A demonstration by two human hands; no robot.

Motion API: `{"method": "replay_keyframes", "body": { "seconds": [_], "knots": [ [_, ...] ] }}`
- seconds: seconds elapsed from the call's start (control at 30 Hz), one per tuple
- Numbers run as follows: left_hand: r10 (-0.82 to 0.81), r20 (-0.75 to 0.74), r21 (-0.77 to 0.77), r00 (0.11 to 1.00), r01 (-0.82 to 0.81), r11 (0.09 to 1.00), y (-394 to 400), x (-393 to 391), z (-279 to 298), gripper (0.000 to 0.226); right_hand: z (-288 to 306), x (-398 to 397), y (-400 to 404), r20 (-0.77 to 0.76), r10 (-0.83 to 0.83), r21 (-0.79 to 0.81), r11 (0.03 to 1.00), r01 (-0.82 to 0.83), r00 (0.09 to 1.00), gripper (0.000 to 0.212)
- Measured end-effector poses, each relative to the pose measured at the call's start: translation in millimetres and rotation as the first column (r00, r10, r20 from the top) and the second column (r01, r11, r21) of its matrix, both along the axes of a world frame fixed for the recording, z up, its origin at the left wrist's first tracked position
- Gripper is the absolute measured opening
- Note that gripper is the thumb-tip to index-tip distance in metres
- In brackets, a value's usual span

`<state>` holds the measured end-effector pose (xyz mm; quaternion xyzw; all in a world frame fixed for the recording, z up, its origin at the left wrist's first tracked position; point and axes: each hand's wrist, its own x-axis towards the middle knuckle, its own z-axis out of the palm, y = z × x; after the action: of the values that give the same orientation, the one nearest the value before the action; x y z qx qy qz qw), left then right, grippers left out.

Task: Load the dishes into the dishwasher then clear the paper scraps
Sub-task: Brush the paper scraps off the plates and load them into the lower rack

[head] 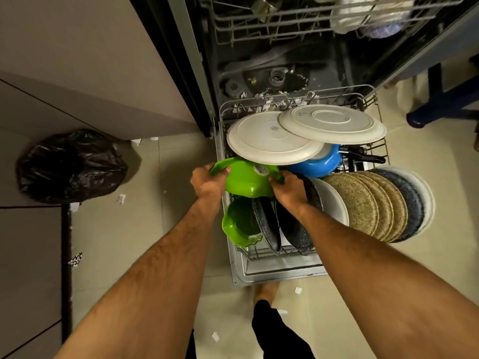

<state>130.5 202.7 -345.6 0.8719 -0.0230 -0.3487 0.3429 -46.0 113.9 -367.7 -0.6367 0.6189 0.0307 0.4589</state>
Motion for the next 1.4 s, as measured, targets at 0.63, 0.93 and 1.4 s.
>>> {"method": "replay_keyframes", "body": {
  "seconds": [0.63,0.93,1.4],
  "knots": [
    [-0.285,-0.110,-0.161,0.952,0.266,0.950,-37.9,-33.0,-13.0,0.056,-10.2,12.1,4.4,-0.081,0.032,0.041,0.999,-0.029,0.996,0.027],
    [-0.350,-0.009,0.002,0.937,0.350,0.937,-44.9,-22.1,-17.1,0.033,-14.5,16.3,4.6,-0.088,0.038,0.017,0.999,-0.037,0.995,0.033],
    [-0.206,0.058,-0.075,0.977,0.210,0.975,-15.6,-23.3,-1.3,0.026,-1.5,6.8,5.5,-0.036,0.093,-0.006,0.996,-0.093,0.995,0.025]
  ]
}}
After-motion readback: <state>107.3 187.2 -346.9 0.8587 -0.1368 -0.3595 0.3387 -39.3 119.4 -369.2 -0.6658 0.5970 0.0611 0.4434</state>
